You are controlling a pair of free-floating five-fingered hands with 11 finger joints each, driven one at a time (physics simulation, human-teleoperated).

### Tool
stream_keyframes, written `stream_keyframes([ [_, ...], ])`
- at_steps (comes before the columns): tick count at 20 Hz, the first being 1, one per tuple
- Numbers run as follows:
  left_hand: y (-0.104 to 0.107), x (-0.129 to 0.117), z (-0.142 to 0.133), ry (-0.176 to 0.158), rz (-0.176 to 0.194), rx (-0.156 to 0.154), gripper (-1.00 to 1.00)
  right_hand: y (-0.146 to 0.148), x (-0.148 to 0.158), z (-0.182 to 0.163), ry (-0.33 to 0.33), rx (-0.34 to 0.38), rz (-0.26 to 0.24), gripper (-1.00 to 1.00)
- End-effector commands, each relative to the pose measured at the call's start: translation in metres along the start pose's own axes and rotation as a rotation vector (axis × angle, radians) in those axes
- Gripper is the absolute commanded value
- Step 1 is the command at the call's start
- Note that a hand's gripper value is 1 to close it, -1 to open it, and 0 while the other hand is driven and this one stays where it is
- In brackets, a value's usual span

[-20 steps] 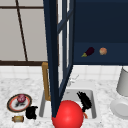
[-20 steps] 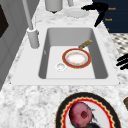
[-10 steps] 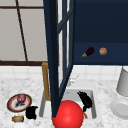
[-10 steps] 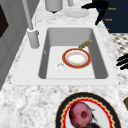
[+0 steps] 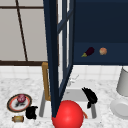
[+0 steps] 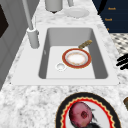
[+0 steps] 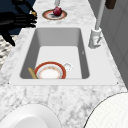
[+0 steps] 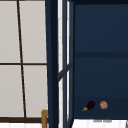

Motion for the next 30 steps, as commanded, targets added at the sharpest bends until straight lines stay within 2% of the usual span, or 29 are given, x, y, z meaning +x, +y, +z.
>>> stream_keyframes([
  [1, 0.0, 0.0, 0.0, 0.0, 0.0, 0.0, 0.0, -0.03, -0.007, 0.0, 0.061, 0.011, 0.036, -1.0],
  [7, 0.0, 0.0, 0.0, 0.0, 0.0, 0.0, 0.0, -0.06, -0.017, 0.017, 0.073, 0.051, 0.054, -1.0],
  [11, 0.0, 0.0, 0.0, 0.0, 0.0, 0.0, 0.0, -0.072, -0.023, 0.034, 0.059, 0.076, 0.066, -1.0],
  [19, 0.0, 0.0, 0.0, 0.0, 0.0, 0.0, 0.0, -0.1, -0.026, 0.062, 0.078, 0.14, 0.047, -1.0],
  [23, 0.0, 0.0, 0.0, 0.0, 0.0, 0.0, 0.0, -0.111, -0.026, 0.077, 0.077, 0.155, 0.073, -1.0],
  [30, 0.0, 0.0, 0.0, 0.0, 0.0, 0.0, 0.0, -0.149, -0.027, 0.089, 0.085, 0.138, 0.122, -1.0],
])
